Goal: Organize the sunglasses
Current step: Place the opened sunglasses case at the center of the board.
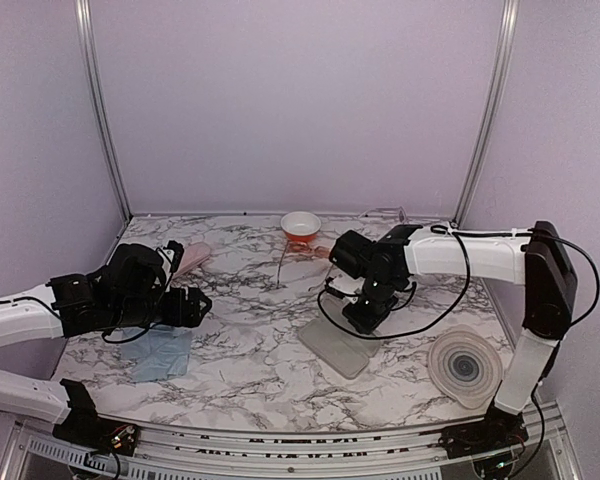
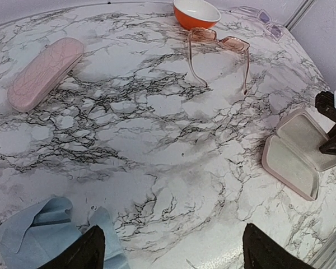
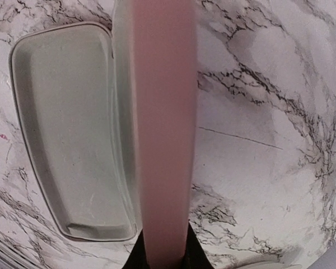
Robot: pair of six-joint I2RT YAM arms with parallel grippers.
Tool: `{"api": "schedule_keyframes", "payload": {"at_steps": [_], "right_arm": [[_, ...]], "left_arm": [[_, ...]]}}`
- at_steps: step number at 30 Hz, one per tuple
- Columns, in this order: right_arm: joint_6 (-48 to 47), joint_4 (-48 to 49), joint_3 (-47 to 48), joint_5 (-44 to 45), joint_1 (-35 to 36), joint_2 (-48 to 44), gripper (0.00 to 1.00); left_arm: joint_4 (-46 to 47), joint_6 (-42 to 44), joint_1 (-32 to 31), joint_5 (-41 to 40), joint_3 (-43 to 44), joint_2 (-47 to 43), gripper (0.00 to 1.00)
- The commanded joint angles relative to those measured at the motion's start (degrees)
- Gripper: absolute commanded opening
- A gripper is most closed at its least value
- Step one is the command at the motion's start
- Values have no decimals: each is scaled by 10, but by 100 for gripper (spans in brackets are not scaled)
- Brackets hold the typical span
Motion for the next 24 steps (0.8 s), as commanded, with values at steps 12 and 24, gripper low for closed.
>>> {"api": "schedule_keyframes", "payload": {"at_steps": [12, 24], "right_arm": [[-53, 33, 10, 2, -3, -13, 42], [30, 119, -3, -10, -1, -149, 72]], "left_arm": [[-37, -14, -17, 8, -17, -13, 82], [-150, -107, -82, -30, -30, -32, 68]]}}
